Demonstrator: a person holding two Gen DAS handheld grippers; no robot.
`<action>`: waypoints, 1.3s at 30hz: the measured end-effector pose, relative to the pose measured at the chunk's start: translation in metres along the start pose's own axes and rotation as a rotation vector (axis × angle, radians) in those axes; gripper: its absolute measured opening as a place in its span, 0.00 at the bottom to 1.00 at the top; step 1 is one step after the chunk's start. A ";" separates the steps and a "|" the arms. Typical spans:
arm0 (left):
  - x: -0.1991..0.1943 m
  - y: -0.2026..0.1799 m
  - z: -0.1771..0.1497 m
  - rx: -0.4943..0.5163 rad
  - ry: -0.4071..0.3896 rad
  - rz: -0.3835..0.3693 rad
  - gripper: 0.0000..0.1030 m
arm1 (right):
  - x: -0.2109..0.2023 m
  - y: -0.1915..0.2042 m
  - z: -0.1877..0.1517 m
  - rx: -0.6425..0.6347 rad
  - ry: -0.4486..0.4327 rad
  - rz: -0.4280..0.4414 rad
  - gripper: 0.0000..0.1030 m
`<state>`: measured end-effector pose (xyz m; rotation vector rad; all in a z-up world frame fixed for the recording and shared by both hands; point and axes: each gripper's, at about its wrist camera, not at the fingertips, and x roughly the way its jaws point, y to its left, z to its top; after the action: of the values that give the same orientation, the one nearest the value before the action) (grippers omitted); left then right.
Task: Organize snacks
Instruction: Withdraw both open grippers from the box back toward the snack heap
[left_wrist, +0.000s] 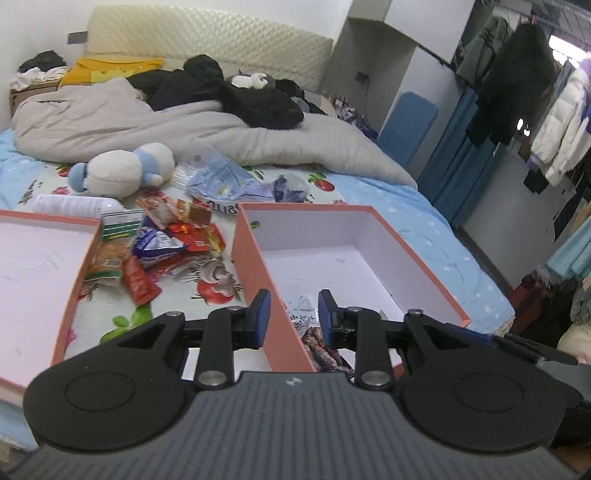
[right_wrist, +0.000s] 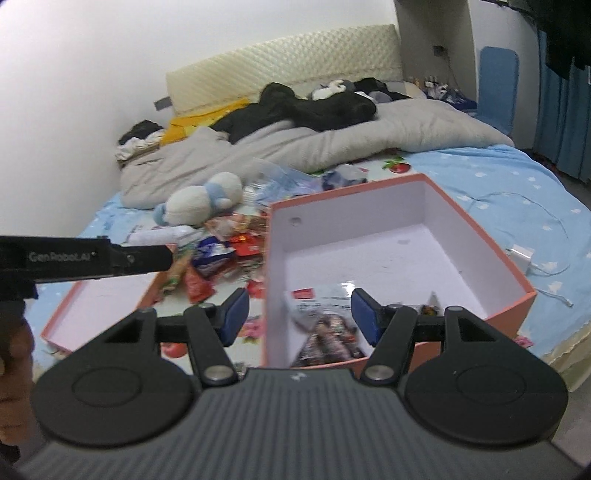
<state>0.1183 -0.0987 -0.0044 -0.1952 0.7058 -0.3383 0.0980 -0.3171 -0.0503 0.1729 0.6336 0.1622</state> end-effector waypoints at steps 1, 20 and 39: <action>-0.007 0.004 -0.002 -0.012 -0.007 -0.001 0.46 | -0.001 0.005 -0.002 -0.002 0.000 0.009 0.62; -0.070 0.030 -0.031 -0.019 -0.055 0.109 0.66 | -0.018 0.053 -0.031 -0.061 -0.001 0.170 0.62; -0.039 0.111 -0.040 -0.139 0.035 0.199 0.66 | 0.036 0.087 -0.035 -0.105 0.086 0.266 0.62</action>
<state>0.0907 0.0163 -0.0431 -0.2490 0.7768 -0.1024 0.0970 -0.2213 -0.0802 0.1492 0.6851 0.4601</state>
